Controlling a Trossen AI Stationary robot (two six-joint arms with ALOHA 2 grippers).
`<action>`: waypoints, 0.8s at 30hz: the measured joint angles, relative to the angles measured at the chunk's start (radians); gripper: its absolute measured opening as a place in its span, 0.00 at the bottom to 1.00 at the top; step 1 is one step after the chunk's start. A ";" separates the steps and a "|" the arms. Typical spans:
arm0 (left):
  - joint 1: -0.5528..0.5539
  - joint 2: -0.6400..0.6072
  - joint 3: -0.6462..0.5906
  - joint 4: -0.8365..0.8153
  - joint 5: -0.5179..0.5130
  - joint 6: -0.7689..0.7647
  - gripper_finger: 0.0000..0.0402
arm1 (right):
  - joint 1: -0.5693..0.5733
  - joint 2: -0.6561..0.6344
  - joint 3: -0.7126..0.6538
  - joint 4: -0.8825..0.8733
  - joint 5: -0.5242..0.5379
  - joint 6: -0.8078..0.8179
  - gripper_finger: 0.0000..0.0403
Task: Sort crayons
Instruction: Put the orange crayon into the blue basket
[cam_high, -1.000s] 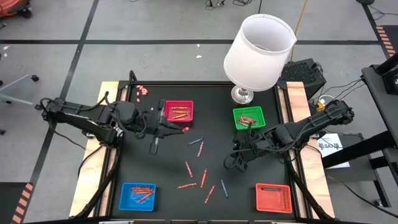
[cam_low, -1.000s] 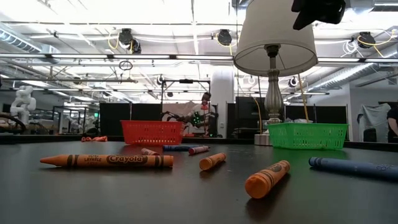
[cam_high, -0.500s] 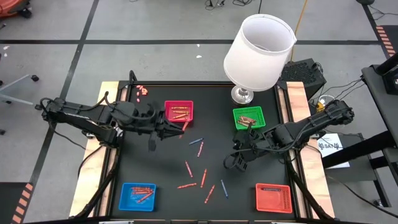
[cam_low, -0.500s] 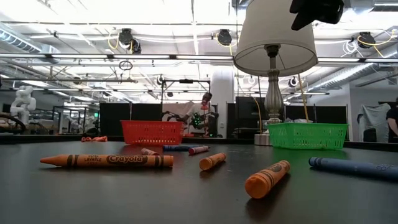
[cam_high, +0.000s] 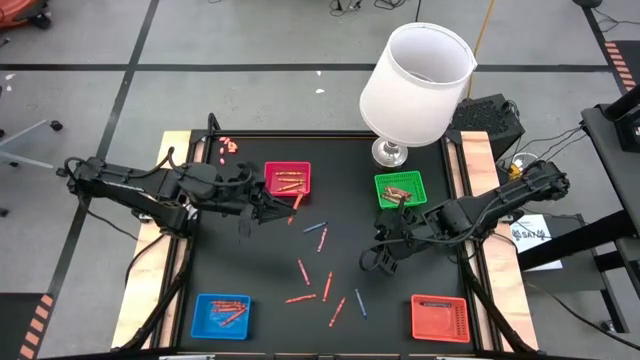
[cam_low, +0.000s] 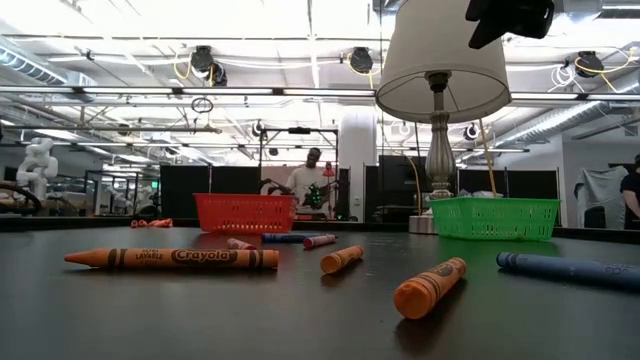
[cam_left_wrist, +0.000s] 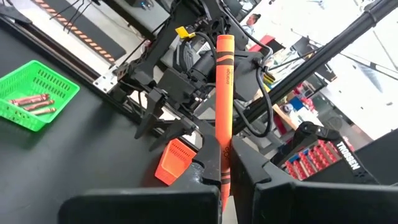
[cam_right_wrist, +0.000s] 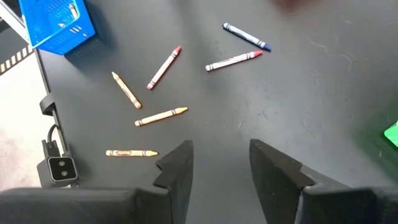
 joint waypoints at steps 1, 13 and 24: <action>0.000 0.000 0.000 0.000 0.000 -0.004 0.01 | 0.000 0.000 0.000 0.000 0.000 0.000 0.36; 0.002 0.000 0.000 -0.006 0.000 0.040 0.01 | 0.000 0.000 0.000 0.000 0.002 0.000 0.36; 0.002 0.000 0.000 -0.007 0.000 0.562 0.01 | 0.000 0.000 0.000 0.000 0.001 -0.001 0.36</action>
